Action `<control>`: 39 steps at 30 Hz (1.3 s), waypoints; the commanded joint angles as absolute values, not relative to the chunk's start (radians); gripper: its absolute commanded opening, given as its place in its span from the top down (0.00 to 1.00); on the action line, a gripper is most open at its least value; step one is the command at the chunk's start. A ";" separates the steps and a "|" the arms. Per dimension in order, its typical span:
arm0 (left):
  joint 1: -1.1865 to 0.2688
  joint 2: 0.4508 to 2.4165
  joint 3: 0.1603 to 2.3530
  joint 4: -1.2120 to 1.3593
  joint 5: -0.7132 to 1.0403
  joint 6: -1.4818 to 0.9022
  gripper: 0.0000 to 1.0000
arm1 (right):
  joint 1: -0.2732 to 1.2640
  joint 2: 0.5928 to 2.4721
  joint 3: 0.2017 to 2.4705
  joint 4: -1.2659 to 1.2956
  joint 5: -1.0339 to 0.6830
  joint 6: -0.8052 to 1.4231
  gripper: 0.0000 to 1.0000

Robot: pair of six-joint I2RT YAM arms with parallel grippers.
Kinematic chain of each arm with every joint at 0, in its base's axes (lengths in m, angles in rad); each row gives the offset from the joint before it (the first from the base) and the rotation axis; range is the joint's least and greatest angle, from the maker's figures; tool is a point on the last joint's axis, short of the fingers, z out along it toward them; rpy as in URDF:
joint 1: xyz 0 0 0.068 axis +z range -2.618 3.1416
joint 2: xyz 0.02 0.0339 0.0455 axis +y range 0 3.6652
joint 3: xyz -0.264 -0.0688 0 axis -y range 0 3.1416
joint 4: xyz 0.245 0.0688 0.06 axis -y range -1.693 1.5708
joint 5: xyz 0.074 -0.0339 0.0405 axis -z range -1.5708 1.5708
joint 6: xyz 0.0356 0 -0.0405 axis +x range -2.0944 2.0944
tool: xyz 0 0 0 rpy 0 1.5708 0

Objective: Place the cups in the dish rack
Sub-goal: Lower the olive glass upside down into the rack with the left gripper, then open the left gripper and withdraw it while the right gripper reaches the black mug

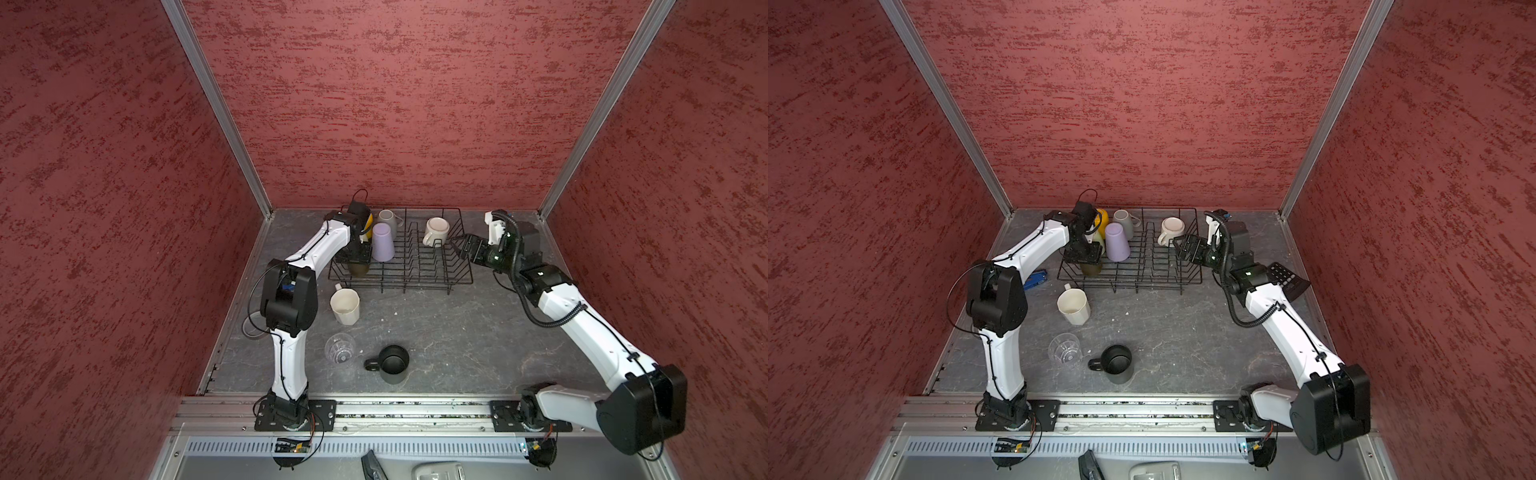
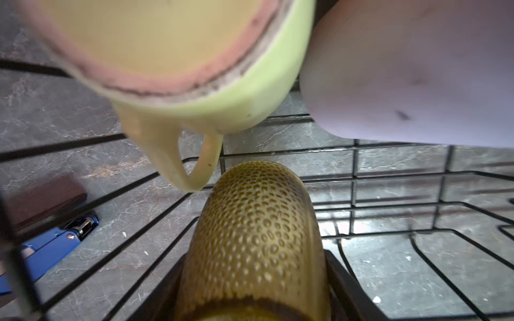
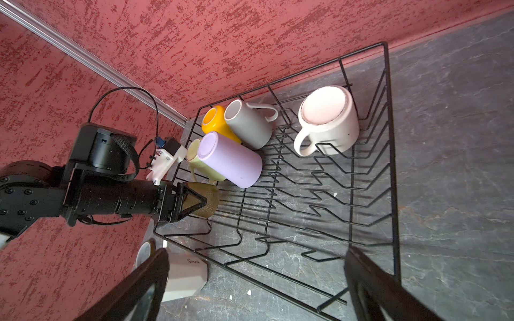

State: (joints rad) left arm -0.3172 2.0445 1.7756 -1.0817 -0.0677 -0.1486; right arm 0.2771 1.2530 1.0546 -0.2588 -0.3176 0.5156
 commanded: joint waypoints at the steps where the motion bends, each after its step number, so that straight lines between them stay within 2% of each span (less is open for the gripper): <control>1: -0.318 2.070 1.798 -1.086 -0.109 -0.155 1.00 | 0.270 1.245 1.040 -0.247 -0.314 0.505 0.01; 3: -0.320 2.084 1.802 -1.088 -0.113 -0.159 0.94 | 0.268 1.245 1.040 -0.246 -0.316 0.507 0.01; 6: -0.320 2.102 1.808 -1.094 -0.121 -0.161 0.81 | 0.267 1.249 1.040 -0.248 -0.316 0.504 0.01; 9: -0.319 2.116 1.812 -1.098 -0.125 -0.163 0.61 | 0.267 1.252 1.043 -0.256 -0.316 0.502 0.01; 15: -0.319 2.131 1.812 -1.108 -0.127 -0.166 0.33 | 0.267 1.248 1.047 -0.285 -0.301 0.490 0.01; 27: -0.318 2.091 1.796 -1.092 -0.100 -0.167 0.06 | 0.266 1.242 1.054 -0.321 -0.294 0.477 0.01; 29: -0.318 2.061 1.787 -1.076 -0.078 -0.171 0.03 | 0.267 1.247 1.066 -0.342 -0.311 0.456 0.04; 34: -0.319 1.947 1.779 -1.037 -0.047 -0.174 0.01 | 0.303 1.242 1.090 -0.472 -0.335 0.400 0.13; 39: -0.315 1.802 1.779 -0.968 -0.033 -0.188 0.00 | 0.438 1.183 1.079 -0.624 -0.287 0.377 0.18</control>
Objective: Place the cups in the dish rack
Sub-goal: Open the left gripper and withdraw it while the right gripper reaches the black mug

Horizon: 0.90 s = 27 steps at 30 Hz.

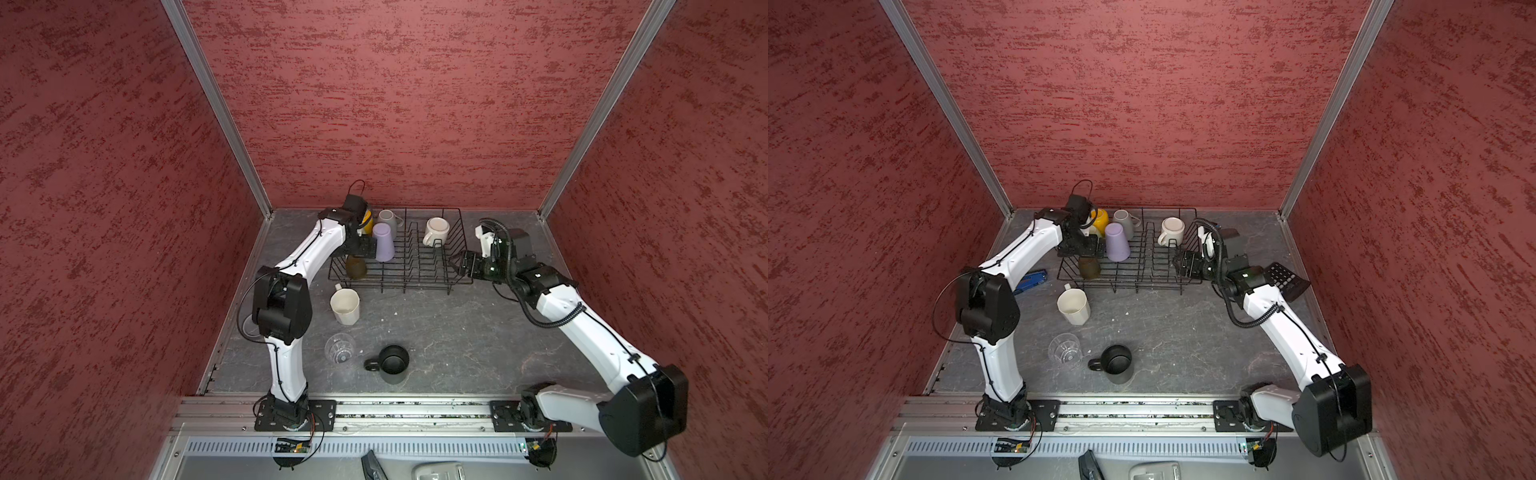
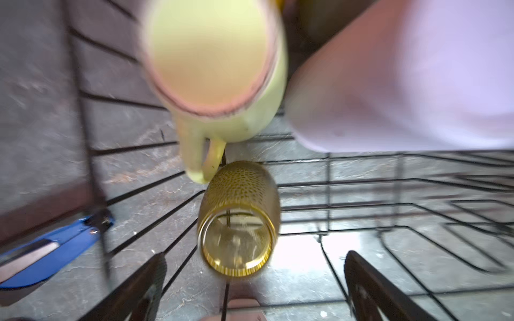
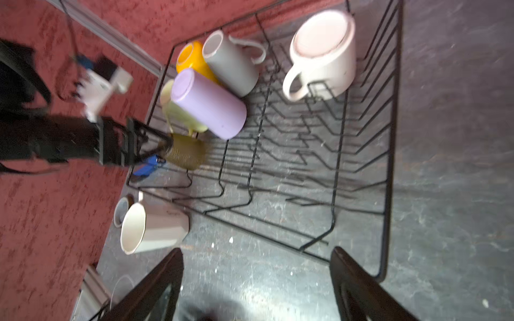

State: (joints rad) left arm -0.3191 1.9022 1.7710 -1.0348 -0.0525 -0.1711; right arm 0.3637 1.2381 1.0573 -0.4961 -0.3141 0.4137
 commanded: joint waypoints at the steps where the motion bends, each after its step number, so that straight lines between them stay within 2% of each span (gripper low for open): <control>1: -0.316 1.776 1.774 -0.950 -0.034 -0.190 0.00 | 0.473 1.174 1.077 -0.649 -0.269 0.382 0.19; 6: -0.316 1.580 1.658 -0.776 -0.083 -0.201 0.00 | 0.679 1.126 1.071 -0.780 -0.161 0.480 0.22; 10: -0.302 1.399 1.485 -0.595 -0.100 -0.204 0.00 | 0.819 1.103 1.041 -0.822 -0.102 0.601 0.26; 17: -0.217 1.183 1.299 -0.480 -0.033 -0.256 0.00 | 1.055 1.205 1.017 -0.799 -0.041 0.717 0.32; 27: -0.115 1.036 1.178 -0.482 0.026 -0.288 0.00 | 1.171 1.433 1.103 -0.801 -0.006 0.755 0.37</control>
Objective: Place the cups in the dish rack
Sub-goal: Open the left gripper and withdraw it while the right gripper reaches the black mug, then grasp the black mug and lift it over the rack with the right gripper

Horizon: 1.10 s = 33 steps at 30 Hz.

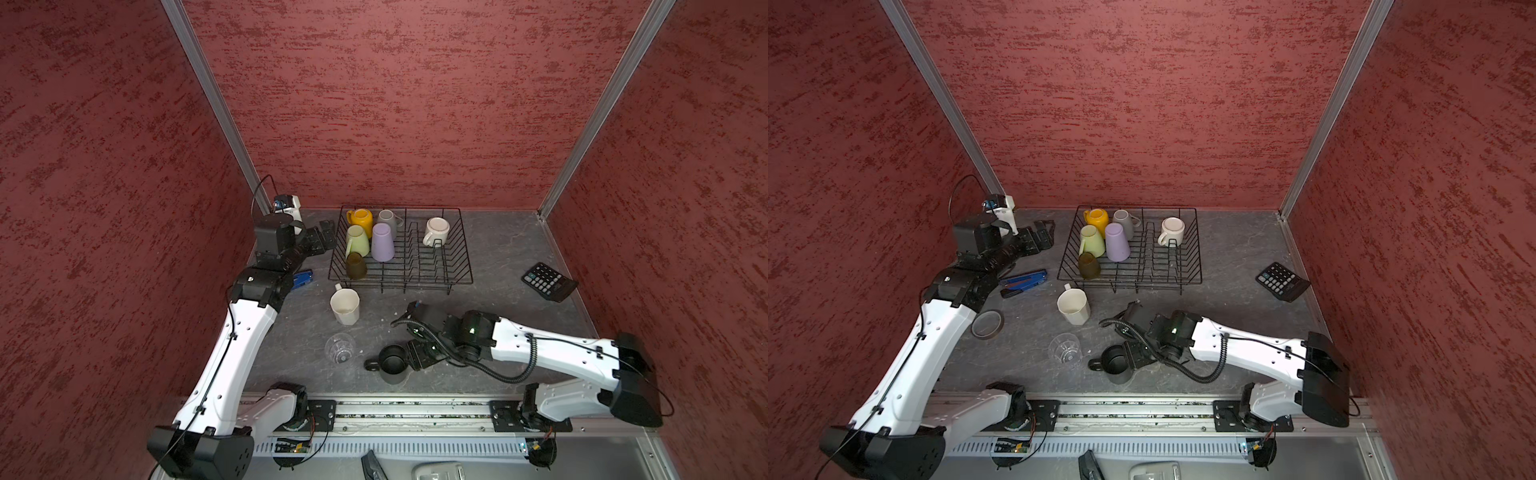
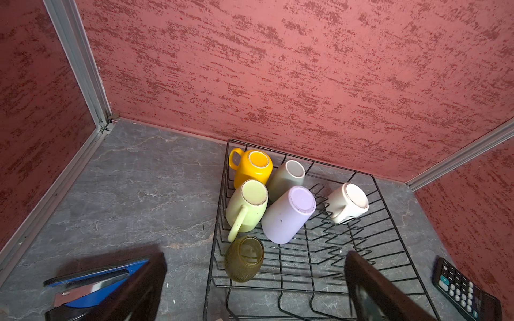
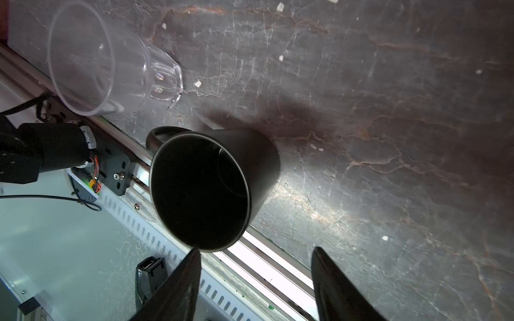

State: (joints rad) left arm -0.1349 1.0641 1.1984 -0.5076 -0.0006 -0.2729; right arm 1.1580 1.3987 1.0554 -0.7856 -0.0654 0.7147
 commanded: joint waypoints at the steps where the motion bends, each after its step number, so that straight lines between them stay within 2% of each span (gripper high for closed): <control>1: -0.108 1.025 1.169 -0.482 0.027 -0.288 0.00 | 1.173 1.448 1.112 -0.801 0.000 0.760 0.37; 5: -0.079 0.992 1.141 -0.482 0.045 -0.294 0.00 | 1.180 1.533 1.134 -0.774 0.018 0.778 0.42; 11: -0.043 0.954 1.108 -0.467 0.071 -0.310 0.00 | 1.181 1.629 1.174 -0.770 0.054 0.783 0.54; 21: 0.000 0.882 1.047 -0.410 0.116 -0.349 0.00 | 1.180 1.680 1.214 -0.780 0.080 0.749 0.93; 24: 0.013 0.877 1.053 -0.407 0.148 -0.367 0.00 | 1.171 1.655 1.211 -0.795 0.077 0.742 1.00; 27: 0.021 0.876 1.051 -0.380 0.195 -0.379 0.00 | 1.129 1.584 1.188 -0.819 0.060 0.738 1.00; 33: 0.042 0.895 1.024 -0.262 0.416 -0.442 0.00 | 0.908 1.285 1.116 -0.793 -0.020 0.717 1.00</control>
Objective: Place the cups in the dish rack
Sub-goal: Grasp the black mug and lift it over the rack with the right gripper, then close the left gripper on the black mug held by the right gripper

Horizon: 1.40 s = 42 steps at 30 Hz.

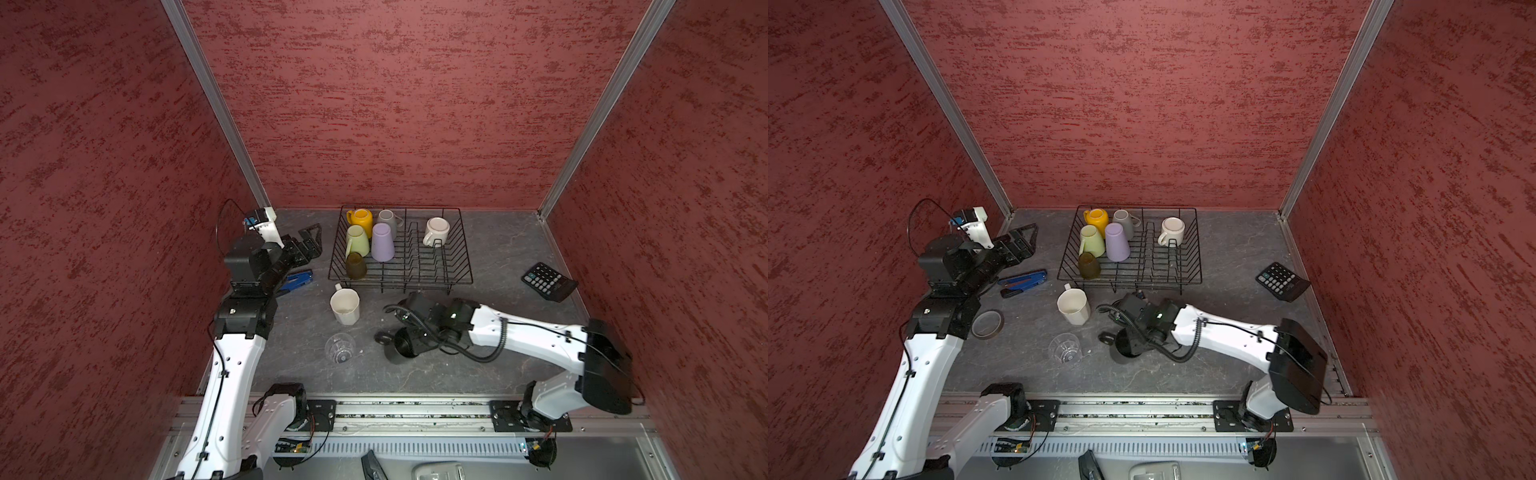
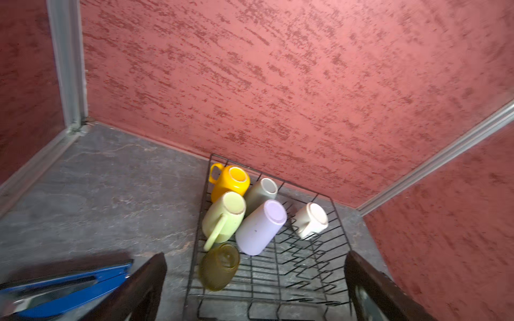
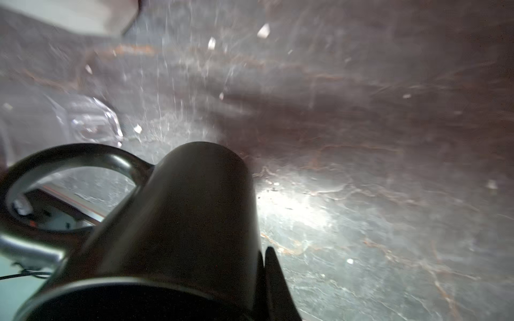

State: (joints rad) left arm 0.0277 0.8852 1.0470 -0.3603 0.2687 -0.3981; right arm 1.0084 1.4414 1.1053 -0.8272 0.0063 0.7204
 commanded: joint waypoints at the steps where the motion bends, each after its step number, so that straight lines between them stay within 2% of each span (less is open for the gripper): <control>1: 0.047 0.900 1.006 -0.219 0.473 -0.460 0.00 | 0.856 1.240 1.106 -0.770 -0.050 0.713 1.00; 6: 0.048 0.962 0.909 0.038 0.750 -0.581 0.00 | 0.640 1.129 1.055 -0.624 -0.202 0.714 1.00; 9: 0.042 1.010 0.870 0.171 0.873 -0.655 0.00 | 0.525 1.102 1.004 -0.442 -0.338 0.768 1.00; 17: -0.098 1.148 0.889 0.286 1.061 -0.644 0.01 | 0.355 1.172 0.997 -0.060 -0.649 0.882 1.00; 20: -0.157 1.202 0.892 0.348 1.094 -0.634 0.01 | 0.342 1.232 1.045 -0.002 -0.738 0.897 1.00; 24: -0.205 1.278 0.897 0.561 1.156 -0.702 0.01 | 0.341 1.304 1.093 0.090 -0.850 0.940 1.00; 29: -0.243 1.342 0.936 0.599 1.192 -0.688 0.01 | 0.341 1.345 1.098 0.205 -0.928 1.010 1.00; 42: -0.296 1.426 0.993 0.665 1.212 -0.690 0.01 | 0.382 1.379 1.059 0.345 -0.979 1.103 1.00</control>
State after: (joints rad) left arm -0.2817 1.4117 0.9668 0.6071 1.1881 -0.6838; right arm 0.3672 1.3827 1.0519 0.1986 -0.9375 1.0626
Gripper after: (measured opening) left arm 0.991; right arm 0.102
